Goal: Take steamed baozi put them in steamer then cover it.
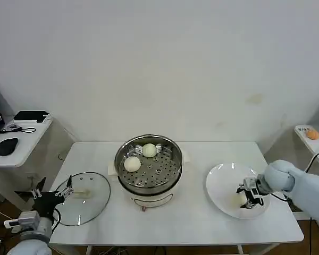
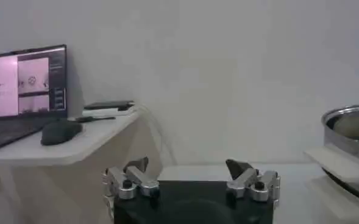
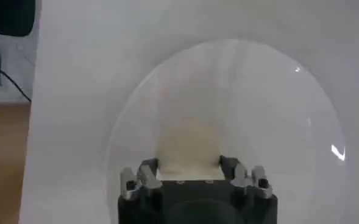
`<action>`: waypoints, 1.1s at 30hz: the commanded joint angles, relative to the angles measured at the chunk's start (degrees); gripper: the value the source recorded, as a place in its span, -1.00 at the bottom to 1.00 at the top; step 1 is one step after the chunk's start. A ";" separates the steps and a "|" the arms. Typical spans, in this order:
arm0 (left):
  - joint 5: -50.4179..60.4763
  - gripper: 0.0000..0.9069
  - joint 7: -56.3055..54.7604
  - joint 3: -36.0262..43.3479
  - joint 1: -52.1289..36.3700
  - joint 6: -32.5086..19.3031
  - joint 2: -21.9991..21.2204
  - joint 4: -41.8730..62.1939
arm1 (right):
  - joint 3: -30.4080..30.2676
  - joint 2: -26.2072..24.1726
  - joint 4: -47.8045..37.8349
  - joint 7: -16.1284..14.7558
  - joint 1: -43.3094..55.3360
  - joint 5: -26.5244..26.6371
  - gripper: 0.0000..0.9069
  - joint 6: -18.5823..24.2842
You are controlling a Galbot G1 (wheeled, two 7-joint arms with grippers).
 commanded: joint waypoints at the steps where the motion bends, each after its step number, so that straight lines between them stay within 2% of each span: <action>1: -0.15 1.00 -0.07 -0.07 -0.13 0.03 0.11 -0.18 | -3.84 -1.11 0.61 -1.19 8.08 2.99 0.40 -0.50; 8: -0.40 1.00 -0.07 -0.19 -0.72 0.04 0.59 0.11 | -5.34 -0.14 -0.54 -2.86 21.12 6.57 0.42 0.39; 11: -0.43 1.00 -0.07 -0.20 -0.90 0.05 0.58 0.17 | -6.93 2.03 -1.73 -2.94 26.98 8.23 0.42 0.33; 16: -0.42 1.00 -0.05 -0.50 -0.96 0.04 0.85 0.30 | -13.21 7.57 -3.28 -2.70 37.40 11.56 0.42 0.07; 17: -0.43 1.00 -0.05 -0.56 -0.96 0.05 0.92 0.25 | -16.64 10.93 -3.93 -2.63 42.49 12.82 0.42 0.04; 19: -0.40 1.00 -0.03 -0.63 -1.06 0.03 0.97 0.28 | -18.10 13.33 -4.35 -2.45 44.75 13.49 0.42 -0.11; 23: -0.43 1.00 -0.06 -1.02 -1.26 0.06 0.97 0.62 | -21.21 22.54 -6.40 -2.02 47.72 14.75 0.42 -0.76; 25: -0.48 1.00 -0.06 -1.19 -1.27 0.04 0.99 0.78 | -21.51 24.82 -7.02 -1.80 47.73 14.82 0.42 -0.82; 30: -0.47 1.00 -0.06 -1.76 -1.16 0.06 1.01 0.92 | -21.35 36.27 -10.70 -1.54 44.41 14.42 0.42 -0.40; 33: -0.43 1.00 -0.06 -2.15 -1.00 0.08 1.04 0.81 | -20.63 41.15 -13.00 -1.77 41.50 13.61 0.42 0.85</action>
